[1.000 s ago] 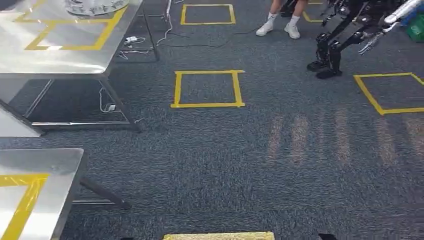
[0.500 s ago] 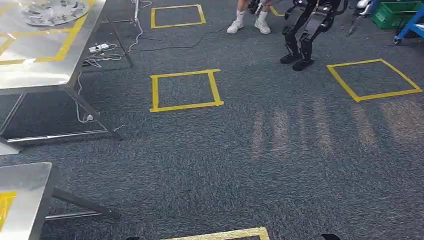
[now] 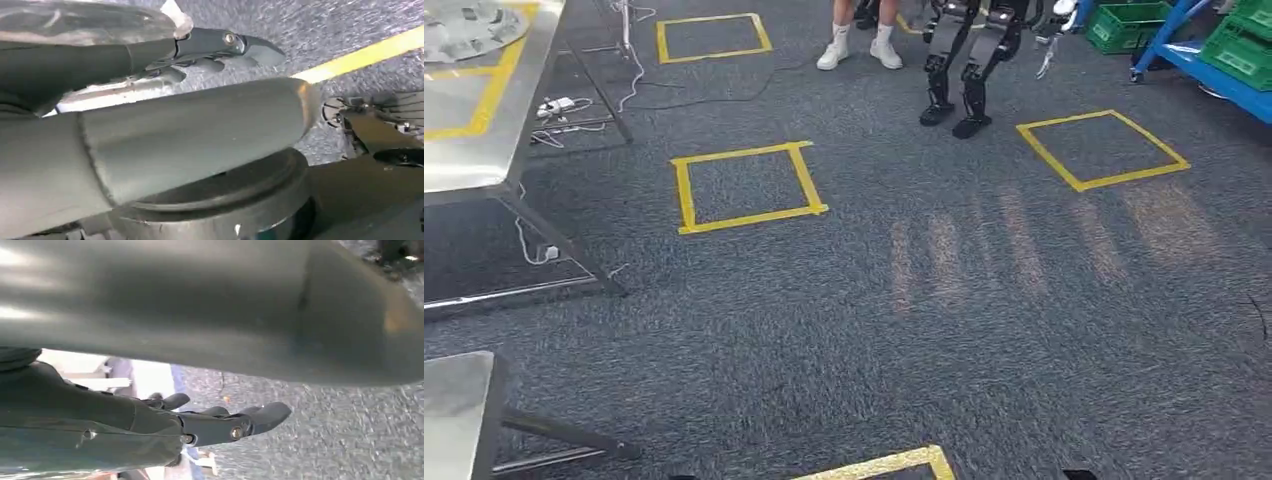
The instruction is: Take the parts from the cabinet and place them on the table.
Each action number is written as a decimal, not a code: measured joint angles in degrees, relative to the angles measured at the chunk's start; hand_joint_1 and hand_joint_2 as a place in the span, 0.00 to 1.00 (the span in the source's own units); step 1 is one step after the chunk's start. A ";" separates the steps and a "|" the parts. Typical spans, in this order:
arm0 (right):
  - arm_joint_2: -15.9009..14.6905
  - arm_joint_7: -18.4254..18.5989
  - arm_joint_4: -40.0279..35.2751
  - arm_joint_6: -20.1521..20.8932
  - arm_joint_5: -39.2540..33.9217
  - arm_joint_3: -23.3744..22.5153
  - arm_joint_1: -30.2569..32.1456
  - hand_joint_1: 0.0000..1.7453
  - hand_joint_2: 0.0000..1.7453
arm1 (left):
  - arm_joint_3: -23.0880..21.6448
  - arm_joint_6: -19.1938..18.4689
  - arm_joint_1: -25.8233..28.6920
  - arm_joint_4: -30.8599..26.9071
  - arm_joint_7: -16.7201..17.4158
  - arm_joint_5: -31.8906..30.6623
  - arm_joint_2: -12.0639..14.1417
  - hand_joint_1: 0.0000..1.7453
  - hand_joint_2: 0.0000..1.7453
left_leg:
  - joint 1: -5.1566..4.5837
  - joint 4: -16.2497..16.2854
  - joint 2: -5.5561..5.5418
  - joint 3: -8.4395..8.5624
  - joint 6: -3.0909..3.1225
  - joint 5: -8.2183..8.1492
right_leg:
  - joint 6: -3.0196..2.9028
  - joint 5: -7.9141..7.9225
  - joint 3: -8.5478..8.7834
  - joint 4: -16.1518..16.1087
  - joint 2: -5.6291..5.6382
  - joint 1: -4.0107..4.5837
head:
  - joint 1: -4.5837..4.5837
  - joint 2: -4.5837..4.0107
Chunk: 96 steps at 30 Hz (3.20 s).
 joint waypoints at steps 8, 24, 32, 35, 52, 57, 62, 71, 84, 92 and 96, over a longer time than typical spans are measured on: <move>0.04 -0.33 0.00 0.11 -0.20 0.02 -0.20 0.00 0.00 | 0.00 -0.02 0.08 0.00 0.02 0.17 0.15 0.00 0.00 | -0.67 1.24 3.62 0.06 -0.97 -1.09 | 0.18 3.86 5.50 -9.05 -4.82 0.13 | 0.02 0.00; 0.50 -0.81 0.00 0.28 -0.59 0.35 -0.36 0.00 0.00 | -0.50 0.50 0.12 0.00 0.57 0.00 1.05 0.00 0.00 | -0.17 1.57 -3.06 -1.08 -1.55 -0.45 | -1.78 4.93 4.81 -8.87 3.41 0.26 | -0.08 0.00; 0.59 -0.85 0.02 0.37 -0.94 0.35 -0.06 0.00 0.00 | -0.50 0.61 0.03 0.00 0.63 -0.39 1.33 0.00 0.00 | -0.30 0.36 0.82 -0.66 -0.09 0.16 | 0.15 -3.58 -2.71 7.02 -0.45 -0.12 | 0.00 0.00; 0.79 -0.96 0.02 0.57 -1.40 0.35 0.10 0.00 0.00 | -0.66 0.98 0.00 0.00 0.63 -0.85 1.53 0.00 0.00 | -0.28 0.47 2.29 -0.62 -0.17 0.07 | 0.52 -1.29 -2.02 6.31 -0.94 -0.40 | 0.02 0.00; 1.22 -3.78 0.02 -2.12 -2.95 0.33 -0.07 0.00 0.00 | -2.36 0.48 -0.40 0.00 1.03 -4.09 3.32 0.00 0.00 | 0.06 7.76 -0.43 -3.40 -2.54 -1.94 | -2.37 5.03 5.15 -9.14 2.36 -0.02 | -0.09 0.00; 1.25 -3.58 0.02 -1.97 -2.73 0.35 -0.04 0.00 0.00 | -2.80 0.57 -1.00 0.00 0.68 -4.07 3.47 0.00 0.00 | -0.43 1.43 -1.88 -0.73 -1.57 -0.47 | -0.98 5.46 4.62 -9.42 4.44 -0.16 | -0.06 0.00; 1.22 -3.52 0.02 -1.92 -2.67 0.35 -0.08 0.00 0.00 | -2.89 0.59 -0.89 0.00 0.66 -4.07 3.48 0.00 0.00 | -0.05 0.01 0.87 -0.39 -0.34 0.25 | 0.18 -2.72 -1.63 4.51 -0.52 -0.06 | 0.02 0.00; 1.14 -4.42 0.00 -1.75 -2.67 0.35 -0.17 0.00 0.00 | -2.95 0.57 -0.98 0.00 0.94 -4.26 3.37 0.00 0.00 | -0.35 1.15 4.39 -0.22 -1.81 -0.72 | -0.53 4.19 5.26 -8.87 -3.00 -0.17 | -0.02 0.00; 1.47 -10.61 0.00 1.16 -1.11 1.25 -0.11 0.00 0.00 | -3.10 0.86 -0.36 0.00 2.57 -3.61 3.67 0.00 0.00 | 0.13 1.62 -3.81 -0.99 -1.83 -0.29 | -2.15 5.05 5.06 -9.24 3.27 -0.11 | -0.09 0.00; 3.50 -15.21 0.00 2.36 -1.01 3.41 0.14 0.00 0.00 | -3.76 0.35 -0.73 0.00 3.25 -5.14 5.18 0.00 0.00 | 0.14 -0.08 0.24 -0.48 -0.44 0.37 | -0.37 -1.35 -0.29 1.33 -0.31 -0.02 | 0.09 0.00; 3.56 -12.99 0.02 1.81 -1.51 3.72 0.31 0.00 0.00 | -3.82 -0.70 -0.36 0.02 6.45 -3.87 5.29 0.00 0.00 | 0.18 0.09 2.37 -0.50 -0.53 0.18 | 0.36 -1.82 -2.74 7.30 -0.93 -0.47 | 0.07 0.00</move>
